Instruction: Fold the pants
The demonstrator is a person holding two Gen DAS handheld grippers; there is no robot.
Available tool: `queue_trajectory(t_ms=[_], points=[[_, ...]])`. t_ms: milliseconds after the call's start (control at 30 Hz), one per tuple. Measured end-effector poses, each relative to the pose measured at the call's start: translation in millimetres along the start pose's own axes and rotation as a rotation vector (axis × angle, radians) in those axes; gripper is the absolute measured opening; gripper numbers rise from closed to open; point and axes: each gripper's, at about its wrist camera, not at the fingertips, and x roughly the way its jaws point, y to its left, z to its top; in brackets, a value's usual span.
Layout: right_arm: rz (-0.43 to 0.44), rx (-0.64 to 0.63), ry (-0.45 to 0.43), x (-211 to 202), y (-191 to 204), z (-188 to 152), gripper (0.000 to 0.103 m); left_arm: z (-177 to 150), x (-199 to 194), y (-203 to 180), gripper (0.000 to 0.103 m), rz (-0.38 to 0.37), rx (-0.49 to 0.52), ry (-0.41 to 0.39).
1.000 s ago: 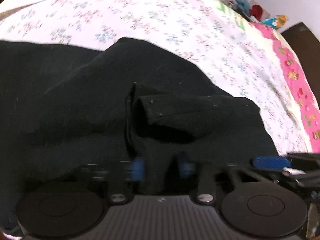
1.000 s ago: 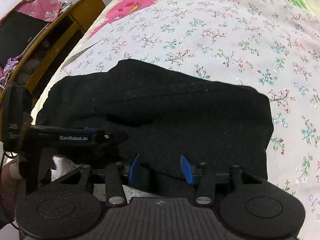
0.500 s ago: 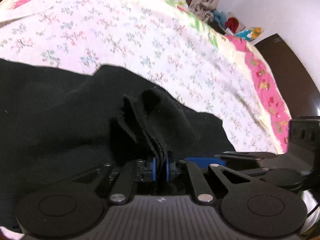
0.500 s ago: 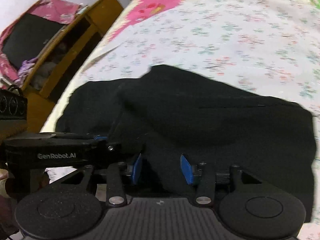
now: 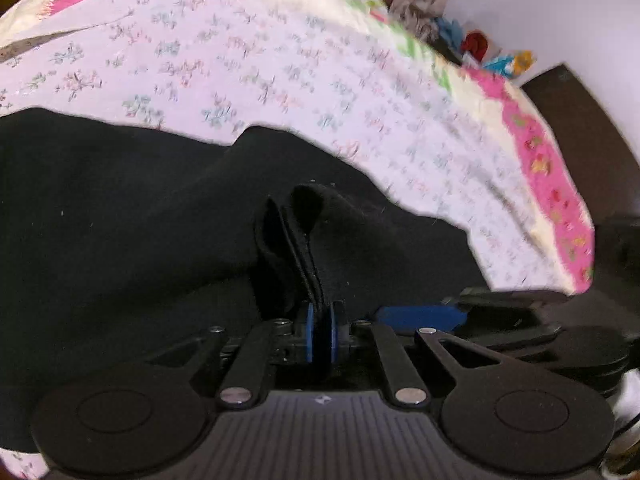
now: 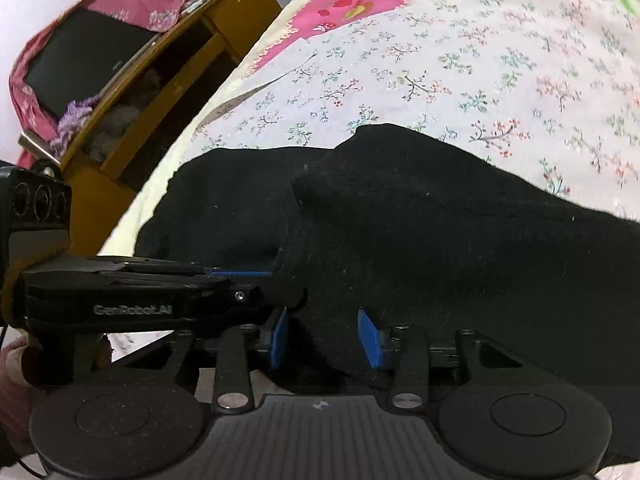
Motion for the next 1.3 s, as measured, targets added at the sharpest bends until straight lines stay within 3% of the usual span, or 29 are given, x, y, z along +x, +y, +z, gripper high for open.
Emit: queue_trajectory(t_ms=[67,233,400,500,567,633,833,933,1033,1100,1200,1300], points=[[-0.013,-0.019,0.007,2.8,2.3,-0.5,0.03,-4.7,5.3,6.3,0.019,0.051,0.0,0.025],[-0.047,-0.057,0.013,-7.8,4.9,-9.7,0.034,-16.6,-4.2,21.7,0.028,0.063,-0.055,0.034],[-0.065,-0.001,0.067,-19.4,-3.0,-26.0,0.035,-26.2,-19.1,27.0,0.029,0.136,-0.031,0.04],[-0.045,-0.009,0.055,-20.5,6.8,-20.2,0.035,-27.9,-39.1,32.4,0.031,0.192,-0.031,0.002],[-0.022,-0.044,0.033,-16.2,21.6,-8.6,0.035,-27.4,-53.0,42.5,0.041,0.235,-0.044,-0.03],[-0.008,-0.093,0.021,-7.8,37.9,2.9,0.036,-26.9,-66.1,55.8,0.042,0.269,-0.065,-0.057],[-0.006,-0.154,0.02,23.8,61.1,20.9,0.036,-37.4,-109.5,117.2,0.043,0.394,-0.23,-0.149],[-0.046,-0.131,0.012,34.7,56.0,24.7,0.036,-45.0,-128.3,136.7,0.046,0.406,-0.292,-0.211],[-0.123,-0.135,0.048,55.1,47.8,27.8,0.036,-41.1,-134.5,148.2,0.048,0.422,-0.281,-0.244],[-0.152,-0.132,0.113,76.9,40.8,26.6,0.036,-33.1,-132.7,154.0,0.049,0.422,-0.26,-0.246],[-0.146,-0.12,0.124,85.4,38.8,27.7,0.043,-16.0,-124.4,170.8,0.057,0.425,-0.213,-0.233],[-0.132,-0.116,0.13,84.2,37.5,28.6,0.047,-0.4,-108.8,194.3,0.058,0.35,-0.238,-0.179]])
